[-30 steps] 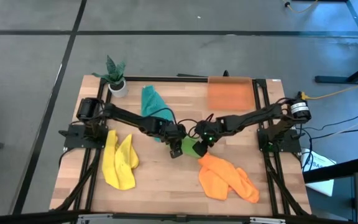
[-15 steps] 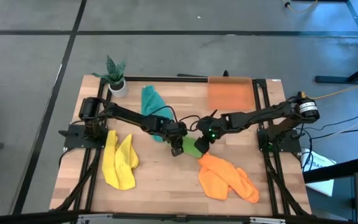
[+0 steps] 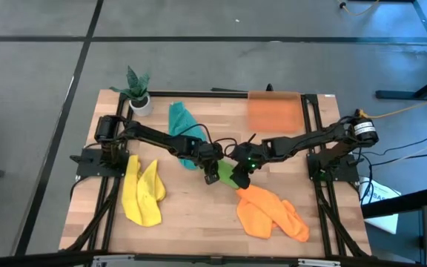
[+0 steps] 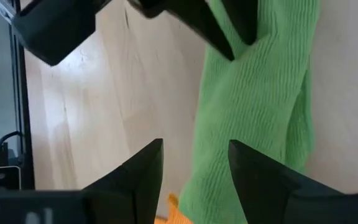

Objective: Roll microfiber towels into tight, uniform cylinder then place into a basket
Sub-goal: Fold the green towel

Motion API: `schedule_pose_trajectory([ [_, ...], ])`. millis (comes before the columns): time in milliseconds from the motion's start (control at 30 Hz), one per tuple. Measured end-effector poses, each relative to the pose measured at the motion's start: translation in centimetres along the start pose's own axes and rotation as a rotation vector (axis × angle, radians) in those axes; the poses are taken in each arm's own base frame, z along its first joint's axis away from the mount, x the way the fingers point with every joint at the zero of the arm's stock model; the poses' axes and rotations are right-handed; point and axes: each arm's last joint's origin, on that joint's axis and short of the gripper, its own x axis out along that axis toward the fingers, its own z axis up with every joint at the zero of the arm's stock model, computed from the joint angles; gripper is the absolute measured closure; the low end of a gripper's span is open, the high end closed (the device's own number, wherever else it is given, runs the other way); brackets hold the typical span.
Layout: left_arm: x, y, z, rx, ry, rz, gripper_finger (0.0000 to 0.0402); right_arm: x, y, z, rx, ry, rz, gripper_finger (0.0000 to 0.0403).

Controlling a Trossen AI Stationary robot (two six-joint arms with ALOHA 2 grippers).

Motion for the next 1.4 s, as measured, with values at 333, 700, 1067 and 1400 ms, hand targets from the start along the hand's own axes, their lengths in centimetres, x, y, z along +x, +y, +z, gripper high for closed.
schedule_pose_trajectory([
  [333,0.0,0.4,0.2,-0.007,-0.003,-0.006,0.0333,0.2,0.4,0.1,-0.104,-0.066,-0.047,0.0221],
  [700,0.0,1.3,0.4,-0.015,0.003,0.01,0.0333,2.9,-0.6,-0.5,-0.109,-0.044,-0.141,0.0221],
  [1067,0.0,1.2,0.4,-0.015,0.001,0.008,0.0333,3.7,-1.1,-0.7,-0.16,-0.048,-0.198,0.0221],
  [1400,0.1,1.2,0.4,-0.015,0.006,0.01,0.0333,5.2,-1.9,-1.2,-0.152,-0.013,-0.223,0.0221],
])
